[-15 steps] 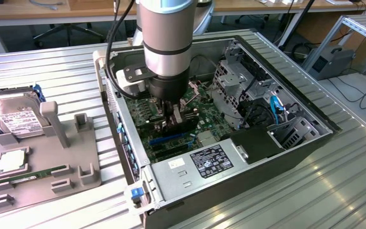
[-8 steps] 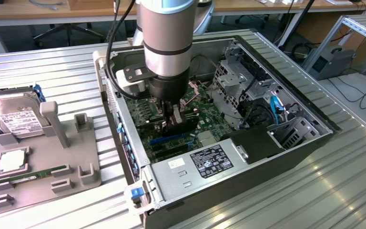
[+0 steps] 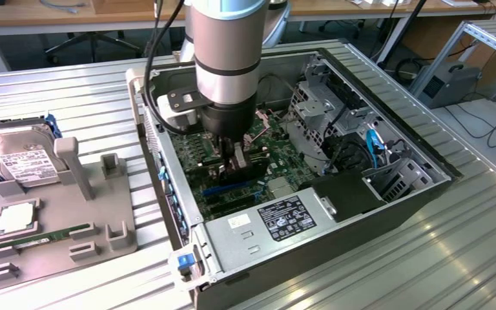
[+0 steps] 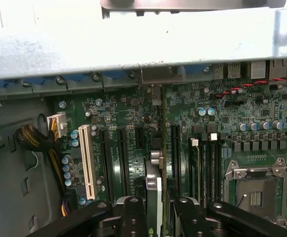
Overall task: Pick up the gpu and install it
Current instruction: 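Insert the gpu into the slot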
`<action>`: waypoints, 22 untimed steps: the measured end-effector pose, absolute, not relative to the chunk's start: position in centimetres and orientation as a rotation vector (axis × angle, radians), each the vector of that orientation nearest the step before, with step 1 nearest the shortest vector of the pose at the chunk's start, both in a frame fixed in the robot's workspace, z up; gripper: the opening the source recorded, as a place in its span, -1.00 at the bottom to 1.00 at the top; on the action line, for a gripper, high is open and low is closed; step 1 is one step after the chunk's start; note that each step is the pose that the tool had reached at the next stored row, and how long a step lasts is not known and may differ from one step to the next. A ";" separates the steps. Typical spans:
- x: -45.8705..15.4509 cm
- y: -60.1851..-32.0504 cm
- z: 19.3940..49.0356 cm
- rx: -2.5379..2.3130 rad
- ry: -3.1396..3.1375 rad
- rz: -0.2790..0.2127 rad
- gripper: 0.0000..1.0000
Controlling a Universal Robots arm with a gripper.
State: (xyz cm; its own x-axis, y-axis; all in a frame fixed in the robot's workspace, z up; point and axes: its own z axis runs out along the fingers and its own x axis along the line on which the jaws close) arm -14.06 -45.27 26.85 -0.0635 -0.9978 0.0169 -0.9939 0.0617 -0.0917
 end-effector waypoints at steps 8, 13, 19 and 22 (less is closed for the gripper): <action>-14.1 -45.3 26.2 -2.115 2.252 -0.122 -0.47; -14.1 -45.3 26.1 -2.115 2.252 -0.122 -0.47; -14.1 -45.3 26.1 -2.114 2.251 -0.121 -0.47; -14.1 -45.3 26.2 -2.115 2.251 -0.122 -0.47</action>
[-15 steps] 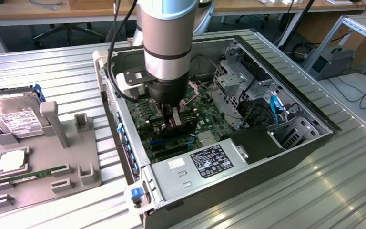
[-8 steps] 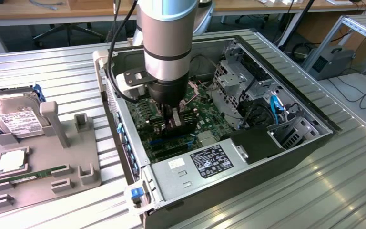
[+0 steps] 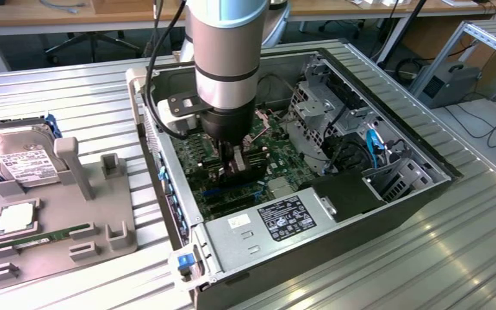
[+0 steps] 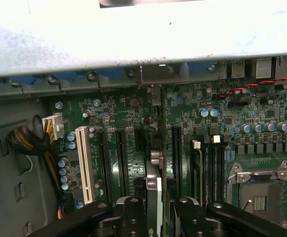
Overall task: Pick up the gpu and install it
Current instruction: 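Insert the gpu into the slot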
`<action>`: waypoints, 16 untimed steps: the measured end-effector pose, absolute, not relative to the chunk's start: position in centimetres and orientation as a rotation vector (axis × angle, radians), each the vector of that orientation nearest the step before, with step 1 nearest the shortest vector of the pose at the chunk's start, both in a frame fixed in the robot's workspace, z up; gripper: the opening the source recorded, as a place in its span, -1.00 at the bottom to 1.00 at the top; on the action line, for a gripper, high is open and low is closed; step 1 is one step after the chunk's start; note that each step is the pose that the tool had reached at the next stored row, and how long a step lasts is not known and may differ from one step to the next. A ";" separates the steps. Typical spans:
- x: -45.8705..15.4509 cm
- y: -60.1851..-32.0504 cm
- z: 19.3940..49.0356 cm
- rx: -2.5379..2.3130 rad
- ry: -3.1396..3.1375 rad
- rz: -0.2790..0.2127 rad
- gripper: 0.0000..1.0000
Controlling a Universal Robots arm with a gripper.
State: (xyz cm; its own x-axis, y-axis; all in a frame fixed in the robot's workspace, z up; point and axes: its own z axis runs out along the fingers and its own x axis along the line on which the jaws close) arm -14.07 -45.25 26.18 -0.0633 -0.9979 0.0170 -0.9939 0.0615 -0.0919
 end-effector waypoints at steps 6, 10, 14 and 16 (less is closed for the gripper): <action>-14.1 -45.1 26.2 -2.120 2.246 -0.121 -0.47; -14.1 -45.0 26.2 -2.133 2.232 -0.121 -0.47; -14.1 -44.9 26.2 -2.140 2.225 -0.120 -0.47; -14.1 -44.8 26.2 -2.143 2.223 -0.120 -0.47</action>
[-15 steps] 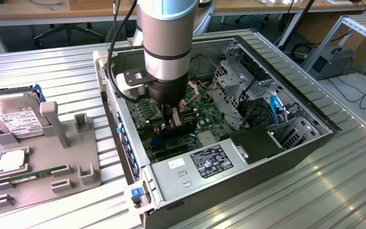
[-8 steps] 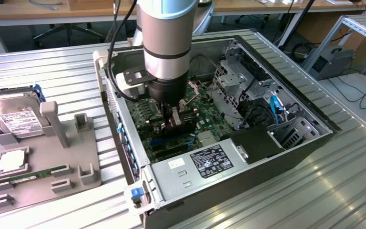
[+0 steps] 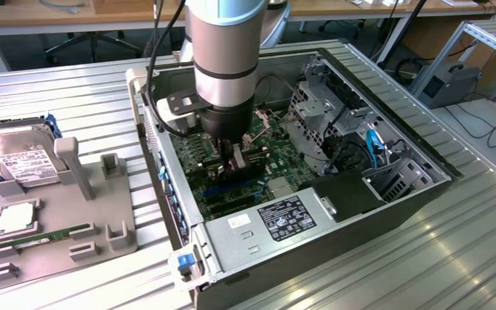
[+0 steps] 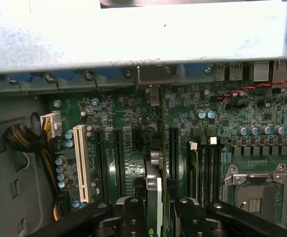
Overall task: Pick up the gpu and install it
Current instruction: 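Insert the gpu into the slot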
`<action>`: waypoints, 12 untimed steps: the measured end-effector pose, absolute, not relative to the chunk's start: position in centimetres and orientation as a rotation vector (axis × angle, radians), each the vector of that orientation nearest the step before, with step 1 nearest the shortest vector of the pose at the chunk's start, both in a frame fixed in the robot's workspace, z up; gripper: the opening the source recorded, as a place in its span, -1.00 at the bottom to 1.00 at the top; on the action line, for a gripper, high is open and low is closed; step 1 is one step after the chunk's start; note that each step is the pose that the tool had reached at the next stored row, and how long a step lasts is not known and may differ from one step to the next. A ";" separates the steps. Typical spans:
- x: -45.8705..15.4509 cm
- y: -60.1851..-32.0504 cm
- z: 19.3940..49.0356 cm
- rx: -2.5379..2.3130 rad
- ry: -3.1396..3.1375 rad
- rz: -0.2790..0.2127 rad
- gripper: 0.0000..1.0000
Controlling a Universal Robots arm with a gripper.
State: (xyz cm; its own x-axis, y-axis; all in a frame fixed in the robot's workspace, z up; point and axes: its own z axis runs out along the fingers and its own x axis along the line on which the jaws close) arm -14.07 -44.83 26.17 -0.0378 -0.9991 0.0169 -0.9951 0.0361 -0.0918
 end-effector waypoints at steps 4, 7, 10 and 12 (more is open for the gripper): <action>-14.1 -44.7 26.1 -2.145 2.221 -0.120 -0.47; -14.1 -44.7 26.0 -2.145 2.221 -0.120 -0.47; -14.1 -44.7 25.9 -2.145 2.222 -0.120 -0.47; -14.1 -44.7 25.8 -2.143 2.224 -0.120 -0.47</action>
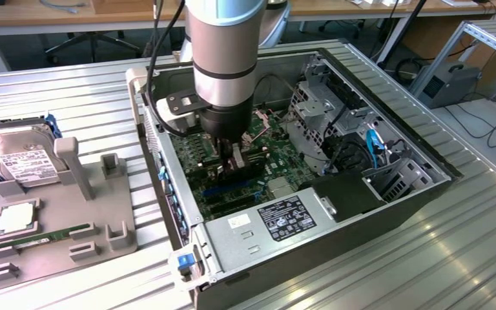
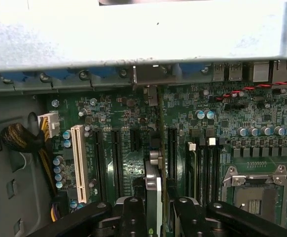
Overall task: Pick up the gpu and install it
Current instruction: 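Insert the gpu into the slot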
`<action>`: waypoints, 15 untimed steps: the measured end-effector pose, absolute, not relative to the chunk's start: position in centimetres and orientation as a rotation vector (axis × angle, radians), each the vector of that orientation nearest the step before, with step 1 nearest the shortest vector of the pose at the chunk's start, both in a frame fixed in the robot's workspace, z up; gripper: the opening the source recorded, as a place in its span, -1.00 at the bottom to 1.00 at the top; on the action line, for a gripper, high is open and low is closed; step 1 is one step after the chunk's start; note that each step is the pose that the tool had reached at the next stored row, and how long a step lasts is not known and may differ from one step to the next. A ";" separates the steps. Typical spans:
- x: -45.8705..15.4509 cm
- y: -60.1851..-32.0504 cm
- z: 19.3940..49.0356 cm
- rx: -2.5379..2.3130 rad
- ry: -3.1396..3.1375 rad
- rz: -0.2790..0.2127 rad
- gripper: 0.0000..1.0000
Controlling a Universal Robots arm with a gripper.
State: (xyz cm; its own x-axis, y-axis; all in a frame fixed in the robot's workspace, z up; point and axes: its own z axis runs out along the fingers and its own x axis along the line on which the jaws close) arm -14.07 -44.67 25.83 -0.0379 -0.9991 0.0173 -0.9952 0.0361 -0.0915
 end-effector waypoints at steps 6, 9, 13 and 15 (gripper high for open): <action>-14.1 -44.7 25.8 -2.139 2.226 -0.121 -0.47; -14.2 -44.7 25.9 -2.138 2.225 -0.123 -0.47; -14.3 -44.7 26.0 -2.137 2.224 -0.124 -0.47; -14.3 -44.7 26.1 -2.137 2.224 -0.125 -0.47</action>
State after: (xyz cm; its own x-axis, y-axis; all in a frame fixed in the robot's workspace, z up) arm -14.27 -44.67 26.06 -0.0404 -0.9990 0.0164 -0.9946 0.0387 -0.0961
